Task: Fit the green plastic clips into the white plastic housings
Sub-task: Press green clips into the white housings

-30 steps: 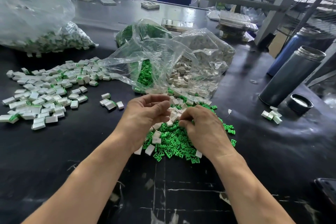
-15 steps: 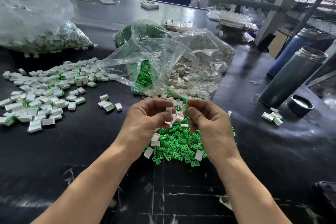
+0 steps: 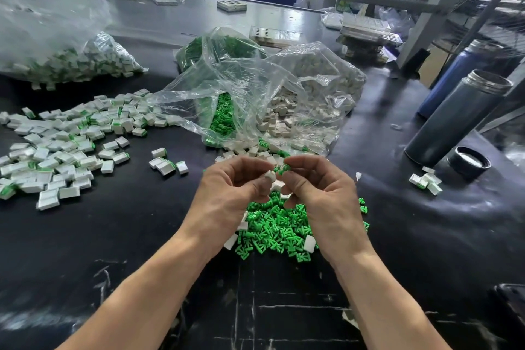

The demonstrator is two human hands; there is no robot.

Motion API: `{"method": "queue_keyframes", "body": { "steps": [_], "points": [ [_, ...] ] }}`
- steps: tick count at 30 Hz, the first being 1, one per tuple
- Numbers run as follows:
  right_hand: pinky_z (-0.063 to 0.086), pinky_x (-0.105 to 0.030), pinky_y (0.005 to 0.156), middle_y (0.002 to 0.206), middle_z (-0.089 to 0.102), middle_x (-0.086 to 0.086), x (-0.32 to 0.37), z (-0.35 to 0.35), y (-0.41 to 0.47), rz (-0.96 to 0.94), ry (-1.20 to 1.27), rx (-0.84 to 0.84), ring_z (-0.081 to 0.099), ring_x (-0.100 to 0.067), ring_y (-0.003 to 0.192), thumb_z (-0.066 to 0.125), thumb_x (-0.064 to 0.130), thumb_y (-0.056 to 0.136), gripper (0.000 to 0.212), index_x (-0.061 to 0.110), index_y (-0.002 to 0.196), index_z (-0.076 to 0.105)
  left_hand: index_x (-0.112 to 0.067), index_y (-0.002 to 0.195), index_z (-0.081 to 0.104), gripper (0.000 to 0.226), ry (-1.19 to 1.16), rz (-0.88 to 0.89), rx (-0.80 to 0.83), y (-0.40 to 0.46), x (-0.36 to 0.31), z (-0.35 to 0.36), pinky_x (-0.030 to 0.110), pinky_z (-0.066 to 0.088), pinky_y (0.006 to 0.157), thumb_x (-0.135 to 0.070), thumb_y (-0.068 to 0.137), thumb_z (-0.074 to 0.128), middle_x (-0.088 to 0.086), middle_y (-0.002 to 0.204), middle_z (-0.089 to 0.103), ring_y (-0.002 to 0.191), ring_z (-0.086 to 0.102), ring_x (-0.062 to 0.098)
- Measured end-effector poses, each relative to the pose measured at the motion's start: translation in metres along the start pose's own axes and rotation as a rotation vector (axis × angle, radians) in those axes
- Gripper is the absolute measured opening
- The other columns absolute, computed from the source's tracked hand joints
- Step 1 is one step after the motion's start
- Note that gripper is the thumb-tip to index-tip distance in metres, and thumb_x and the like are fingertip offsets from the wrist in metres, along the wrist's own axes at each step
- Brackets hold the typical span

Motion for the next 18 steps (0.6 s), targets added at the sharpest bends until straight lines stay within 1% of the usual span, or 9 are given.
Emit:
{"method": "queue_keyframes", "body": {
  "steps": [3,6,11,15,18],
  "points": [
    [0.055,-0.024,0.055,0.078,0.074,-0.005,-0.0004,-0.001,-0.0006,0.006,0.022,-0.007,0.068,-0.014,0.066,0.073,-0.001,0.091,0.012,0.01,0.096,0.075,-0.009,0.098,0.075,0.012,-0.001,0.004,0.004,-0.0002,0.0001,0.0002,0.031,0.063,0.077,-0.003,0.088,0.075,0.013,0.093,0.076,0.078,0.071,0.017],
    [0.053,-0.023,0.054,0.074,0.072,0.0,-0.0026,-0.0007,-0.0006,0.022,0.02,0.003,0.063,-0.011,0.063,0.075,0.007,0.091,0.009,0.015,0.092,0.078,-0.009,0.099,0.076,0.013,-0.002,0.005,0.015,-0.0005,-0.0009,0.0001,0.03,0.063,0.079,-0.003,0.088,0.075,0.01,0.094,0.077,0.081,0.072,0.017],
    [0.051,-0.024,0.054,0.071,0.068,-0.001,-0.0078,0.0012,-0.001,0.051,0.021,0.022,0.058,-0.014,0.059,0.077,0.013,0.09,0.006,0.018,0.091,0.08,-0.015,0.096,0.079,0.015,0.01,0.007,0.031,-0.0016,-0.0026,0.0008,0.025,0.061,0.076,-0.003,0.088,0.076,0.007,0.093,0.078,0.081,0.073,0.018],
    [0.051,-0.026,0.052,0.071,0.068,-0.001,-0.0047,-0.0012,-0.0009,0.015,0.026,-0.011,0.057,-0.014,0.059,0.077,0.012,0.09,0.004,0.014,0.093,0.078,-0.019,0.096,0.079,0.015,0.046,0.011,0.014,-0.0012,-0.0033,-0.0009,0.028,0.062,0.078,-0.007,0.088,0.077,0.004,0.095,0.077,0.084,0.074,0.019],
    [0.051,-0.025,0.053,0.075,0.071,-0.001,0.0001,-0.0005,-0.0022,-0.03,0.037,-0.001,0.06,-0.013,0.064,0.076,0.01,0.09,0.005,0.013,0.094,0.078,-0.019,0.095,0.078,0.017,0.091,0.015,0.027,-0.0019,-0.0042,0.0006,0.022,0.06,0.074,-0.004,0.087,0.078,0.003,0.088,0.078,0.079,0.074,0.018]
  ]
}}
Point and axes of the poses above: each hand's wrist, its own y-axis towards the middle knuckle, its own z-axis out of the palm, x = y × z, the point moved 6 cm from there along y, towards the middle knuckle
